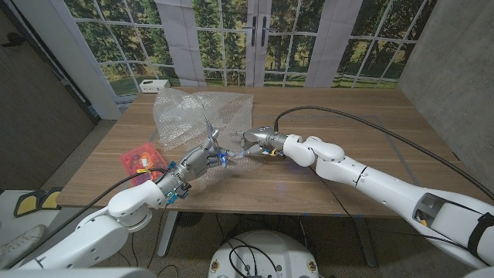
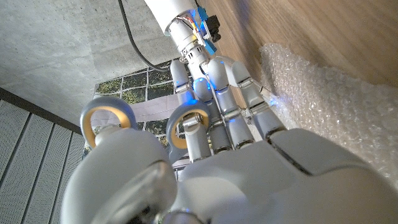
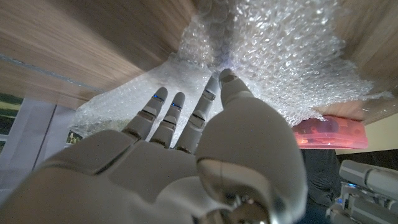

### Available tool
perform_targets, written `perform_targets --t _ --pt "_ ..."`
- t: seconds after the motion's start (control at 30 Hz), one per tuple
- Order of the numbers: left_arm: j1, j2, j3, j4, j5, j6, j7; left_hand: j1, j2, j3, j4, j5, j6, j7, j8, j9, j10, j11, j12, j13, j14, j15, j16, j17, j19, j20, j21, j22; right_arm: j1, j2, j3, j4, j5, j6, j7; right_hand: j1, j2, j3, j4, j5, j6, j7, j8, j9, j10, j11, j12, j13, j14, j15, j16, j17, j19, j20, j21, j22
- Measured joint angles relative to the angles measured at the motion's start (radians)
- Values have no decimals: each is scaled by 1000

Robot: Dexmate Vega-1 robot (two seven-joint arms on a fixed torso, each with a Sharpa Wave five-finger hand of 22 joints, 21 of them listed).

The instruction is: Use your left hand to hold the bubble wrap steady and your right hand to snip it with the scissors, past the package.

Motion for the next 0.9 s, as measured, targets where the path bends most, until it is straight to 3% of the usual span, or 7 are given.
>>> perform_targets --t 0.37,0.9 --pt "-7 -2 6 0 1 -2 -3 -4 4 1 -1 -2 0 0 -1 0 0 0 3 3 0 0 4 -1 0 0 0 0 -22 4 33 16 80 27 -32 13 12 22 -5 1 43 -7 0 0 28 3 27 11 45 -3 18 15 14 -7 0 0" --pt "-13 -2 10 0 1 -2 3 -4 4 2 -1 -2 0 0 1 0 0 0 5 0 0 0 8 0 0 0 0 0 -64 34 126 36 363 43 -49 51 -5 46 -19 20 80 2 0 3 51 26 36 11 113 -6 41 41 54 -4 15 5"
